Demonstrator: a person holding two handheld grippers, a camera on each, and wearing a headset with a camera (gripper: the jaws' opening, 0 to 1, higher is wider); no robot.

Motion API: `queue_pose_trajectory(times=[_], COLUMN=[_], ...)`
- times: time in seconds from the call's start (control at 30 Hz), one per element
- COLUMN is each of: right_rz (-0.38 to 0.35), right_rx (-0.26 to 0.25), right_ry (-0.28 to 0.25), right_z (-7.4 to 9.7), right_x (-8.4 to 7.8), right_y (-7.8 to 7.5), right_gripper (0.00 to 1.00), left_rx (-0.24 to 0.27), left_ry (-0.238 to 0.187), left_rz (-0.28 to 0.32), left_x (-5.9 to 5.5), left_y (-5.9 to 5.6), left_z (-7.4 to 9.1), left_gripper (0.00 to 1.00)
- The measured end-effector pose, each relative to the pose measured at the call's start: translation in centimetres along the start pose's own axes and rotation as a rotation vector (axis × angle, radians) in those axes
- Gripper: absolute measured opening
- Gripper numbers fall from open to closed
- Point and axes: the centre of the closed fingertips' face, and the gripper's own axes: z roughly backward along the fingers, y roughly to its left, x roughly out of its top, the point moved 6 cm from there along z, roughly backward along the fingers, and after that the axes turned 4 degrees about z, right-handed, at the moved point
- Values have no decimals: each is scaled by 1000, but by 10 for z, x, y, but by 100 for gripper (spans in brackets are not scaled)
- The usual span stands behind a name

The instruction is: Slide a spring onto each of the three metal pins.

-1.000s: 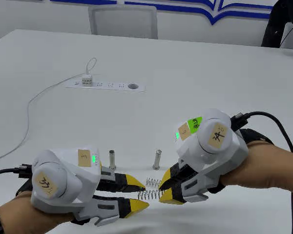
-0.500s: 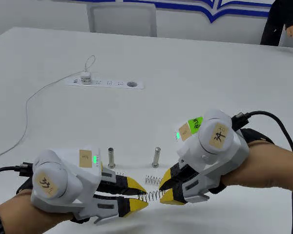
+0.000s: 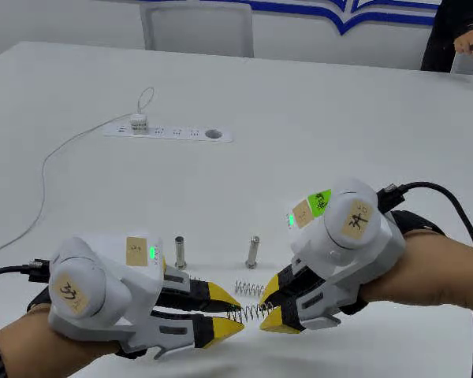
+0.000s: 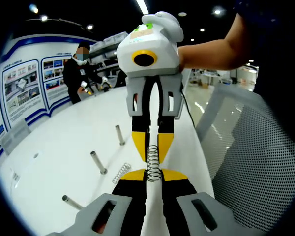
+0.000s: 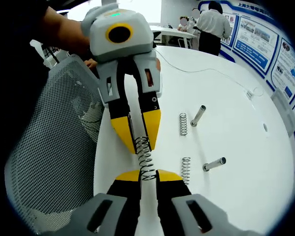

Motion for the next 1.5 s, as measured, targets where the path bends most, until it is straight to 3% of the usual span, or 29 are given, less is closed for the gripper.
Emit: queue_pose_trajectory(times=[0.4, 0.73, 1.17, 1.5], right_rz=[-26, 7, 14, 10], right_rx=[4, 8, 5, -20], right_ry=[-75, -40, -13, -2], right_z=[14, 11, 12, 20], right_x=[24, 34, 33, 30], right_y=[0, 3, 3, -5], right_gripper=[12, 12, 12, 12], left_rx=[7, 7, 4, 22], left_ry=[15, 20, 18, -1], left_rz=[2, 5, 9, 48], left_x=[-3, -3, -3, -4], left_y=[2, 1, 0, 4], left_z=[-3, -5, -12, -3], left_gripper=[10, 10, 12, 23])
